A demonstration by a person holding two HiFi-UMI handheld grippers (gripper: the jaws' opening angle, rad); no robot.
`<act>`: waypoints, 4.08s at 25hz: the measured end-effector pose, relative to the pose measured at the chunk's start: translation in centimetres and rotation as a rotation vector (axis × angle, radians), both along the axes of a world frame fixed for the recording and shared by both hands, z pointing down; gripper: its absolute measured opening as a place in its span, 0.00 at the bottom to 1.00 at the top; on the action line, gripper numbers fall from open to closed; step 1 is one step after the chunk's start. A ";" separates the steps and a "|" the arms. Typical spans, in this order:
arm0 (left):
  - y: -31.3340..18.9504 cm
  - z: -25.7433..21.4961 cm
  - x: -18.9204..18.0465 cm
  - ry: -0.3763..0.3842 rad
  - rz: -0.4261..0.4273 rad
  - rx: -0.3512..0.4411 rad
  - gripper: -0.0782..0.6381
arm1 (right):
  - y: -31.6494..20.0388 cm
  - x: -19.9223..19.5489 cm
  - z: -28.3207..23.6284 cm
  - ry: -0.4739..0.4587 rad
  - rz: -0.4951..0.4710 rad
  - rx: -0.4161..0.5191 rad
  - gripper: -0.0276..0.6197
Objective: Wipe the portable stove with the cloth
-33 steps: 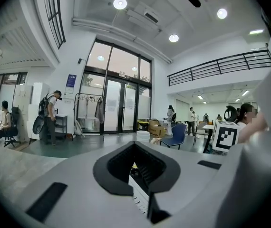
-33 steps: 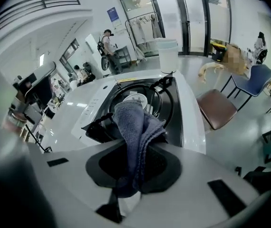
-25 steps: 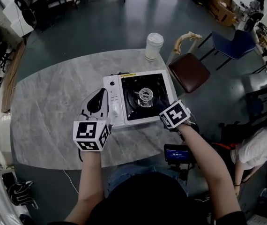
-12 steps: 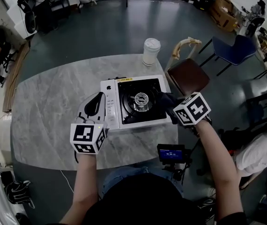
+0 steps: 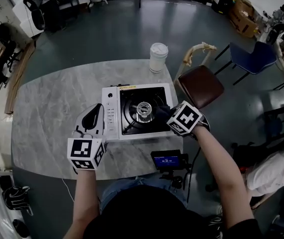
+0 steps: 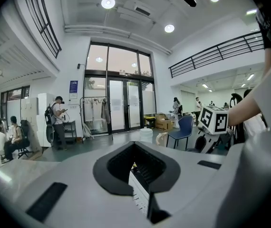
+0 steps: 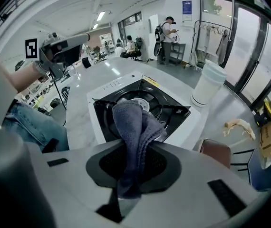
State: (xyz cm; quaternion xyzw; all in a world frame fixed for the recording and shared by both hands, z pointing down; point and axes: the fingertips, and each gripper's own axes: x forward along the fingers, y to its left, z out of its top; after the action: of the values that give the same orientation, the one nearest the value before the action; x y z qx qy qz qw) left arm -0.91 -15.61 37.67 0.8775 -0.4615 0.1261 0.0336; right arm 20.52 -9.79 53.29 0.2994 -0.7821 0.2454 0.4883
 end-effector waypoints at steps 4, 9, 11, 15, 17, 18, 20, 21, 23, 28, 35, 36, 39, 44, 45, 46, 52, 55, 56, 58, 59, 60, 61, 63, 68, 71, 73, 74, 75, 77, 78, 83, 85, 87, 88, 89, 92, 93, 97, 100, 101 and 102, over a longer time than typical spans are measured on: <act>0.2 0.5 -0.3 -0.019 -0.025 -0.015 0.12 | 0.0 -0.5 2.0 0.038 -0.077 -0.042 0.16; -0.5 1.0 -0.4 -0.032 -0.043 -0.023 0.12 | -0.4 -0.6 2.8 0.019 -0.116 -0.103 0.16; -0.8 1.2 -0.1 -0.033 -0.039 -0.029 0.12 | -0.4 -0.6 2.9 0.005 -0.145 -0.133 0.16; -1.3 1.5 0.3 -0.032 -0.033 -0.041 0.12 | -0.5 -0.6 2.8 0.018 -0.246 -0.162 0.16; -1.6 1.7 0.4 -0.035 -0.037 -0.048 0.12 | -0.9 -0.3 2.7 0.051 -0.306 -0.148 0.16; -1.6 1.8 0.4 -0.036 -0.039 -0.051 0.12 | -1.4 0.0 2.7 0.073 -0.335 -0.131 0.16; -1.7 2.0 0.3 -0.038 -0.043 -0.054 0.12 | -2.4 0.6 2.8 0.117 -0.386 -0.093 0.16; -1.8 2.1 0.2 -0.039 -0.047 -0.055 0.12 | -2.9 0.8 3.0 0.134 -0.407 -0.080 0.16; -1.9 2.2 -0.1 -0.046 -0.057 -0.058 0.12 | -3.8 1.1 3.2 0.170 -0.449 -0.063 0.16; -1.8 2.6 -1.1 -0.059 -0.084 -0.072 0.12 | -7.3 0.8 3.4 0.294 -0.650 0.103 0.16; -1.5 2.8 -1.2 -0.056 -0.082 -0.085 0.12 | -7.2 0.8 3.3 0.327 -0.800 0.163 0.16; -1.6 2.7 -1.1 -0.054 -0.077 -0.083 0.12 | -7.3 0.7 2.8 0.305 -0.760 0.144 0.16; -1.7 2.3 -1.0 -0.047 -0.066 -0.074 0.12 | -8.7 0.0 -0.2 0.168 -0.572 0.139 0.16; -2.0 2.1 -0.8 -0.033 -0.058 -0.069 0.12 | -14.3 -1.7 -6.9 -0.283 0.065 0.162 0.16; -2.0 2.0 -0.7 -0.031 -0.052 -0.067 0.12 | -15.2 -1.6 -7.4 -0.374 0.226 0.135 0.16; -2.0 2.0 -0.5 -0.030 -0.047 -0.065 0.12 | -15.9 -1.5 -7.5 -0.457 0.380 0.097 0.16; -2.1 1.5 -0.7 -0.027 -0.041 -0.057 0.12 | -15.5 0.6 -1.9 -0.492 1.010 -0.091 0.16; -2.2 1.6 -1.1 -0.021 -0.050 -0.057 0.12 | -14.7 1.5 0.0 -0.385 1.145 -0.075 0.16; -2.2 1.7 -1.2 -0.017 -0.052 -0.058 0.12 | -14.6 1.6 0.4 -0.353 1.167 -0.067 0.16; -2.2 1.8 -1.4 -0.012 -0.054 -0.059 0.12 | -14.6 1.8 0.9 -0.281 1.196 -0.060 0.16; -2.2 1.9 -1.5 -0.009 -0.056 -0.060 0.12 | -14.6 2.0 1.2 -0.242 1.206 -0.059 0.16; -2.1 2.0 -1.6 -0.006 -0.059 -0.061 0.12 | -14.5 2.1 1.6 -0.204 1.212 -0.059 0.16; -2.1 2.0 -1.7 -0.002 -0.062 -0.062 0.12 | -14.6 2.3 1.9 -0.168 1.215 -0.058 0.16; -2.0 2.1 -2.0 0.006 -0.071 -0.065 0.12 | -14.8 2.3 2.4 -0.115 1.208 -0.052 0.16; -1.7 2.3 -3.4 0.014 -0.103 -0.070 0.12 | -15.1 0.5 3.1 -0.054 1.146 -0.069 0.16; -1.9 2.6 -4.5 0.032 -0.129 -0.078 0.12 | -15.5 0.0 3.4 -0.044 1.107 -0.066 0.16; -2.1 2.8 -5.1 0.051 -0.143 -0.086 0.12 | -15.7 -0.5 3.3 -0.043 1.048 -0.060 0.16; -2.2 2.9 -5.3 0.059 -0.147 -0.088 0.12 | -15.8 -0.9 3.2 -0.041 1.004 -0.058 0.16; -2.4 3.0 -5.3 0.064 -0.149 -0.090 0.12 | -15.9 -1.3 3.1 -0.040 0.956 -0.057 0.16; -2.6 3.2 -5.2 0.070 -0.149 -0.094 0.12 | -16.0 -2.1 3.1 -0.033 0.866 -0.056 0.16; -2.7 3.2 -5.2 0.074 -0.147 -0.095 0.12 | -16.1 -2.4 3.1 -0.026 0.825 -0.056 0.16; -2.8 3.6 -5.1 0.090 -0.144 -0.105 0.12 | -16.0 -3.9 3.1 0.020 0.597 -0.063 0.16; -2.9 3.8 -5.2 0.097 -0.147 -0.108 0.12 | -15.8 -4.7 3.2 0.031 0.501 -0.077 0.16; -2.9 3.9 -5.3 0.105 -0.151 -0.110 0.12 | -15.6 -5.6 3.1 0.028 0.407 -0.085 0.16; -3.0 3.9 -5.4 0.109 -0.153 -0.111 0.12 | -15.5 -6.1 3.1 0.020 0.361 -0.082 0.16; -3.0 3.9 -5.5 0.112 -0.156 -0.112 0.12 | -15.4 -6.8 3.0 0.007 0.314 -0.077 0.16; -3.1 4.1 -5.7 0.120 -0.165 -0.116 0.12 | -14.9 -9.4 2.8 -0.072 0.166 -0.076 0.16; -3.1 4.1 -5.7 0.122 -0.167 -0.117 0.12 | -14.7 -10.0 2.7 -0.096 0.130 -0.085 0.15; -3.2 4.0 -6.1 0.127 -0.178 -0.116 0.12 | -14.6 -10.3 2.8 -0.114 0.087 -0.127 0.14; -3.0 4.1 -6.9 0.127 -0.193 -0.116 0.12 | -14.7 -10.5 2.4 -0.140 0.069 -0.197 0.14; -3.0 4.1 -7.2 0.126 -0.199 -0.116 0.12 | -14.9 -10.7 1.8 -0.166 0.060 -0.225 0.14; -3.0 4.1 -7.5 0.125 -0.205 -0.116 0.12 | -15.2 -10.9 1.0 -0.197 0.051 -0.248 0.14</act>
State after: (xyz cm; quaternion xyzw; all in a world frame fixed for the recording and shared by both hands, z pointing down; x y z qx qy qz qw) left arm -8.37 -18.57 41.77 0.8284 -0.5378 0.0933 0.1258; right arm 9.59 -24.99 54.33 0.2310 -0.7821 0.3804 0.4362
